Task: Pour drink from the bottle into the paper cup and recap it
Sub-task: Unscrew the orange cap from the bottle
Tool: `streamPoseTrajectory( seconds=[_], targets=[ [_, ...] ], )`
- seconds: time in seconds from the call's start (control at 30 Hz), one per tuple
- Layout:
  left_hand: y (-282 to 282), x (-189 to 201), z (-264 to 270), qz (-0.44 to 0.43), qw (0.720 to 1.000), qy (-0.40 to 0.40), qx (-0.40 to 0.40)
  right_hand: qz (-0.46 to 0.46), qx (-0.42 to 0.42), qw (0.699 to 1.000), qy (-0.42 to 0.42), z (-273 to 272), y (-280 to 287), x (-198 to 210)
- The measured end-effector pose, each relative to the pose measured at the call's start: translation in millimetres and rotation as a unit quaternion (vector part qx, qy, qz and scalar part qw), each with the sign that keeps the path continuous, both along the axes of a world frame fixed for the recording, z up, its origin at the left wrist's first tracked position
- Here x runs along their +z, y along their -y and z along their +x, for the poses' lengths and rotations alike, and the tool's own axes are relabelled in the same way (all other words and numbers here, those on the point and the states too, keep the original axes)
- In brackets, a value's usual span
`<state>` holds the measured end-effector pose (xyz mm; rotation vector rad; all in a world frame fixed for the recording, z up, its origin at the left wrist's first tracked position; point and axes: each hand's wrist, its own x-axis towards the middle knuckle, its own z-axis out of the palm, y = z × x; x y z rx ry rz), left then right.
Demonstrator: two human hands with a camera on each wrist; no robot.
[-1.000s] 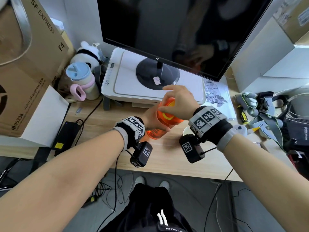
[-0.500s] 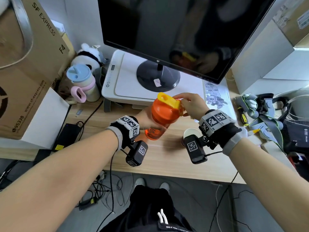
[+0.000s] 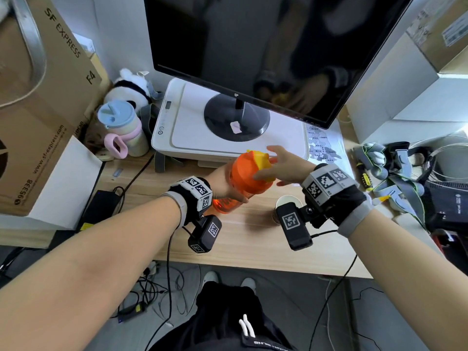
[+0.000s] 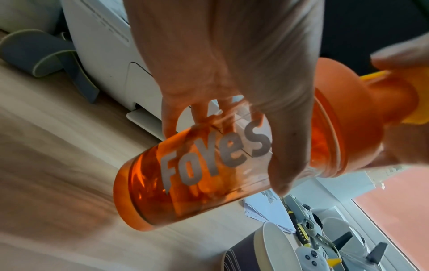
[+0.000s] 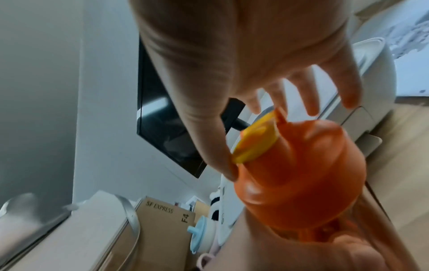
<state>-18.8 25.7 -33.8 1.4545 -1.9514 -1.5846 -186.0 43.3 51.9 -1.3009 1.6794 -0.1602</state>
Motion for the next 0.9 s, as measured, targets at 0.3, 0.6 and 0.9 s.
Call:
streamPoseTrajectory(
  seconds=[0.3,0.6,0.9],
  targets=[
    [-2,2,-10,0.016,0.999,-0.013,-0.037,-0.108,-0.048,0.986,0.117,-9,-7,6],
    [-6,4,-21,0.02,0.999,0.009,-0.036,-0.066,-0.092,0.993,-0.035,-5,-7,-6],
    [-7,5,-26,0.009,0.999,0.024,-0.03,-0.061,-0.089,0.99,0.086,-27,-8,-10]
  ],
)
